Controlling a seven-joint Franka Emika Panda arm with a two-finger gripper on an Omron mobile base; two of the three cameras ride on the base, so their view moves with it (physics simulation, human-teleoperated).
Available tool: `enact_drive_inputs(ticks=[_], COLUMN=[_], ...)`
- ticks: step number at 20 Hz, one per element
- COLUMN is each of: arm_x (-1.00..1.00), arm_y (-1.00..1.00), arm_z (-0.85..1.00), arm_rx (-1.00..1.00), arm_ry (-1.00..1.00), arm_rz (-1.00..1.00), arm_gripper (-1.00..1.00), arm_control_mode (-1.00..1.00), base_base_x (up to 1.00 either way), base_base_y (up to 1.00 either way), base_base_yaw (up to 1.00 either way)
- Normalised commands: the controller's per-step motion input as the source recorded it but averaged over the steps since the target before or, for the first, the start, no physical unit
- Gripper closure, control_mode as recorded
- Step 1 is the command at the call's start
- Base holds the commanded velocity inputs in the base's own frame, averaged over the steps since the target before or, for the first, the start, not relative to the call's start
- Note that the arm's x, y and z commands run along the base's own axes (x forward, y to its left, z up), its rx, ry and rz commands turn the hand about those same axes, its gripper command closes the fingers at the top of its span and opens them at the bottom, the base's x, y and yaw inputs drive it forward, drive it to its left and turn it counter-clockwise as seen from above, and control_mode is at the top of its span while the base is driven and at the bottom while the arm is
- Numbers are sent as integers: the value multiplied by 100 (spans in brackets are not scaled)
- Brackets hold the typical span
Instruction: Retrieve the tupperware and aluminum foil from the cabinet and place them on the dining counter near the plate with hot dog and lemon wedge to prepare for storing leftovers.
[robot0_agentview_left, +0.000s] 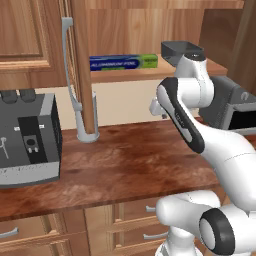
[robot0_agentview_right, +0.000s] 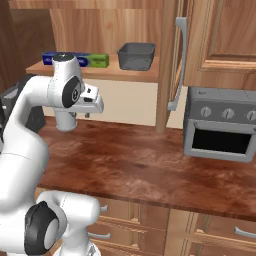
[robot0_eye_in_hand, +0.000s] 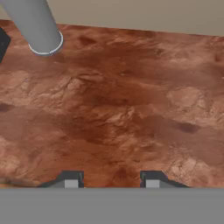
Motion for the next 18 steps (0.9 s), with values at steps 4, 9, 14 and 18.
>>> enact_drive_inputs(ticks=[4,9,14,18], arm_x=[-5,-6,-2,1], arm_y=[0,-1,-16,-29], arm_z=[5,66,96,73], arm_rx=[0,0,0,0], arm_ry=[-11,-44,-35,-10], arm_rz=[0,4,3,3], arm_gripper=[-100,-100,-100,-100], arm_control_mode=[-100,-100,-100,-100], base_base_x=[0,0,0,0], base_base_y=[0,0,0,0], base_base_yaw=[0,0,0,0])
